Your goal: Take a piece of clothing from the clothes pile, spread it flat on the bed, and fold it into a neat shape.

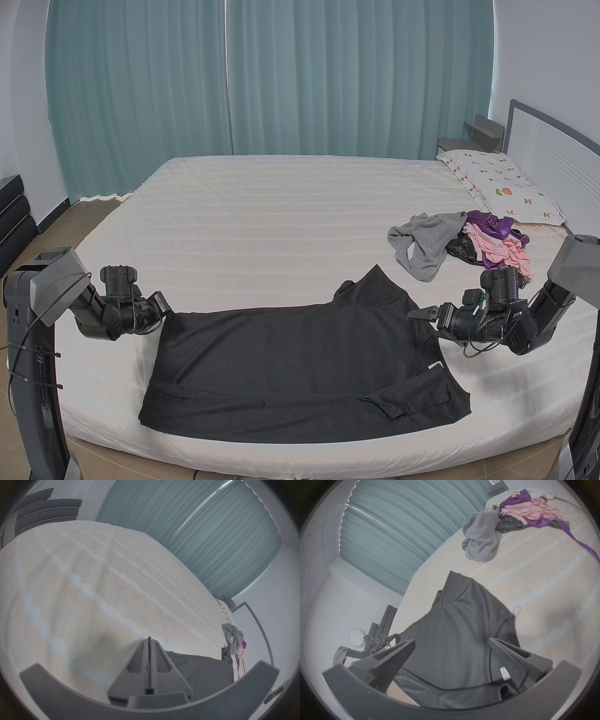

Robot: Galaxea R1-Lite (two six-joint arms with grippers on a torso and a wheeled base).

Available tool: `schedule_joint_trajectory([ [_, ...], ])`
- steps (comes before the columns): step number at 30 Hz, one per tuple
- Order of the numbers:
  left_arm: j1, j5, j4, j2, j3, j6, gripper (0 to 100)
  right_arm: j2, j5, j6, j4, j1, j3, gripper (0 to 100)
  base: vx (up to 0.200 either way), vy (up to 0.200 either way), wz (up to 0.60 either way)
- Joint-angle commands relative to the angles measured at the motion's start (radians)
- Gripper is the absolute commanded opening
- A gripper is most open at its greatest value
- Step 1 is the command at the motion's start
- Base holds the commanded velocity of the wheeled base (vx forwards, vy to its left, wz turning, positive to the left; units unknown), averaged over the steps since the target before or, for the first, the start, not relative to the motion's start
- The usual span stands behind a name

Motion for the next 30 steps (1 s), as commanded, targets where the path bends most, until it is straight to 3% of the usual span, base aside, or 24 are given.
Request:
schedule_joint_trajectory([
  [1, 0.004, 0.013, -0.011, -0.032, 0.025, -0.066, 0, 0.116, -0.044, 0.001, 0.101, 0.029, -0.213, 100, 0.000, 0.000, 0.00],
  [10, 0.015, 0.013, -0.011, -0.044, 0.044, -0.101, 0, 0.249, -0.073, -0.050, 0.346, 0.030, -0.564, 100, 0.000, 0.000, 0.00],
  [15, 0.015, 0.011, -0.009, -0.044, 0.047, -0.113, 0, 0.315, -0.099, -0.096, 0.403, 0.029, -0.672, 100, 0.000, 0.000, 0.00],
  [18, 0.015, 0.009, -0.008, -0.043, 0.047, -0.116, 0, 0.404, -0.123, -0.103, 0.479, 0.030, -0.819, 100, 0.000, 0.000, 0.00],
  [23, 0.015, 0.008, -0.006, -0.043, 0.048, -0.116, 0, 0.499, -0.175, -0.103, 0.495, 0.030, -0.974, 100, 0.000, 0.000, 0.00],
  [30, 0.015, 0.006, -0.006, -0.041, 0.048, -0.116, 0, 0.574, -0.183, -0.103, 0.498, 0.033, -1.103, 100, 0.000, 0.000, 0.00],
])
